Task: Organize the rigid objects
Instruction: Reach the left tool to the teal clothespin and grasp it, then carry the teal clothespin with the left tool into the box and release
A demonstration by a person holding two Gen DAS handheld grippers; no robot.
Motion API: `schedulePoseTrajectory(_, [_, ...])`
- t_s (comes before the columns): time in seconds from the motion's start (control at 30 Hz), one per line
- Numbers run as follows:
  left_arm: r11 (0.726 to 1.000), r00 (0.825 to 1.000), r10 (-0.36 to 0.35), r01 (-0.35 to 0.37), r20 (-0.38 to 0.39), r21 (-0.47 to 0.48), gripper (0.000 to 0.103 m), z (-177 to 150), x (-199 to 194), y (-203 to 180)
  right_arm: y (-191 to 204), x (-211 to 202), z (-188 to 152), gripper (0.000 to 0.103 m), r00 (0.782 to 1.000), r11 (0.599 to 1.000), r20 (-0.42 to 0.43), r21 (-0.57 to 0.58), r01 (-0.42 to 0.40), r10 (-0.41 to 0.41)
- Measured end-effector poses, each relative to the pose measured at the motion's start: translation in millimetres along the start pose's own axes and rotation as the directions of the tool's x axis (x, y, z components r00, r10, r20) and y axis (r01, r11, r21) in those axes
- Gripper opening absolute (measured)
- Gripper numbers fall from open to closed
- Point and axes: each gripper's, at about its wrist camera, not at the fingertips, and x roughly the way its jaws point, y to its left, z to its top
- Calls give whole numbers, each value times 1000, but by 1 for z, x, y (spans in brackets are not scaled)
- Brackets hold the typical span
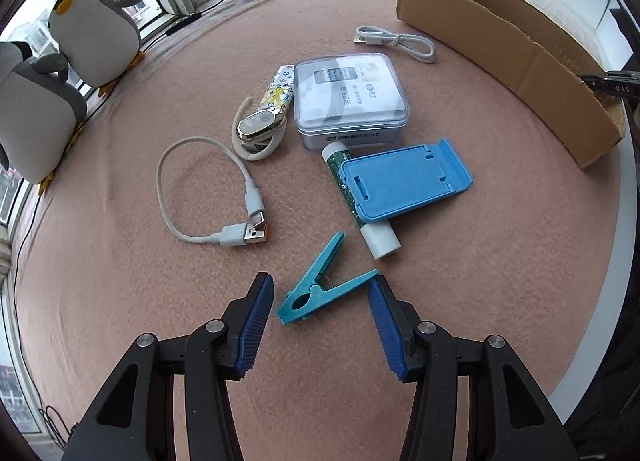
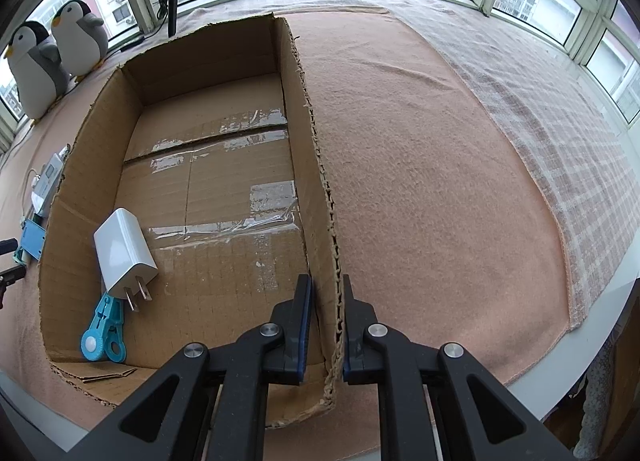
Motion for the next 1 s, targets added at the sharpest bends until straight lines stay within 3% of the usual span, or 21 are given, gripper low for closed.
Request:
schedulePoseTrajectory(0.13, [1000,1000,-23,23,6,7,35,-2,-1,-3,0,0,0,12,1000,1000,0,0,-1,1])
schedulePoseTrajectory(0.47, [999,1000,-14,15,27,-43,18,-20,-12,-19,0,0,0,12,1000,1000,0,-2,0,0])
schedulePoseTrajectory(0.87, [970,985,-108,134,135,-205,18,-53,-30,-26,2,0,0,12,1000,1000,0,-8,8,-8])
schedulePoseTrajectory(1.0, [966,976,-123,159,180,-202,18,-49,-45,-36,2,0,1,12,1000,1000,0,-10,9,-9])
